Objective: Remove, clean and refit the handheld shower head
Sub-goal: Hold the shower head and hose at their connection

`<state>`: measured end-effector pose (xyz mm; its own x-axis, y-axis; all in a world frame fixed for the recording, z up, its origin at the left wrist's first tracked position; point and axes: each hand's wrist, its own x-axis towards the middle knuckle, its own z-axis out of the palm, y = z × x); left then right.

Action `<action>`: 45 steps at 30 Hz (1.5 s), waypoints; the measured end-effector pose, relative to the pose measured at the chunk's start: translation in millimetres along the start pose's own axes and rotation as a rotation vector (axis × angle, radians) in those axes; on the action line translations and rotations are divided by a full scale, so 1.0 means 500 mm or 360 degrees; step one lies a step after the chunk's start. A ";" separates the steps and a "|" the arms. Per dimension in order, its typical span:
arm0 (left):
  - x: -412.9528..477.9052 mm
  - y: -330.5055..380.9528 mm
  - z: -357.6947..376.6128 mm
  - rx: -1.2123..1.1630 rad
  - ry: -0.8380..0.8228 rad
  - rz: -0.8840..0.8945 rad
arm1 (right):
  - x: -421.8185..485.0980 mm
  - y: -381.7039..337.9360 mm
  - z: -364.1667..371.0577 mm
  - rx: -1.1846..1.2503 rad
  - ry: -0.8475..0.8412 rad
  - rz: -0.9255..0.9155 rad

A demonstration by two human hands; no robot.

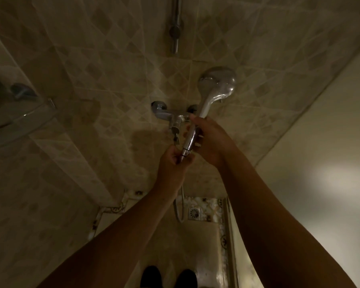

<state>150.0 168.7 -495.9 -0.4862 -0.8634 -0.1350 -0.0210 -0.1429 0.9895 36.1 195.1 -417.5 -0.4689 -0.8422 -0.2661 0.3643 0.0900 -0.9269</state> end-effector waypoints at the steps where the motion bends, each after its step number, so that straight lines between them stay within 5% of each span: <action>1: 0.000 -0.001 0.002 0.0076 0.0048 0.0041 | -0.002 -0.003 0.001 -0.0004 0.0053 0.0031; 10: -0.008 0.017 0.015 0.0157 0.0033 0.0286 | -0.004 -0.019 0.027 0.0228 0.0188 -0.0098; 21: -0.045 0.027 -0.016 -0.0242 -0.0736 -0.0058 | -0.006 -0.007 -0.012 0.0482 -0.0374 0.0044; 33: -0.016 -0.002 0.006 0.0215 0.0087 0.0114 | -0.024 -0.004 0.023 0.0131 0.0111 0.0030; 40: -0.017 0.007 0.015 0.0271 0.0119 0.0193 | -0.022 -0.013 0.031 0.0200 0.0108 0.0023; 45: -0.029 0.028 -0.002 -0.0053 -0.0222 0.0123 | -0.018 -0.024 0.017 0.0231 -0.0013 -0.0006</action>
<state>157.3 178.6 -480.3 -0.6019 -0.7972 -0.0475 0.0491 -0.0963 0.9941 42.7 197.2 -401.6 -0.4642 -0.8468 -0.2597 0.4751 0.0094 -0.8799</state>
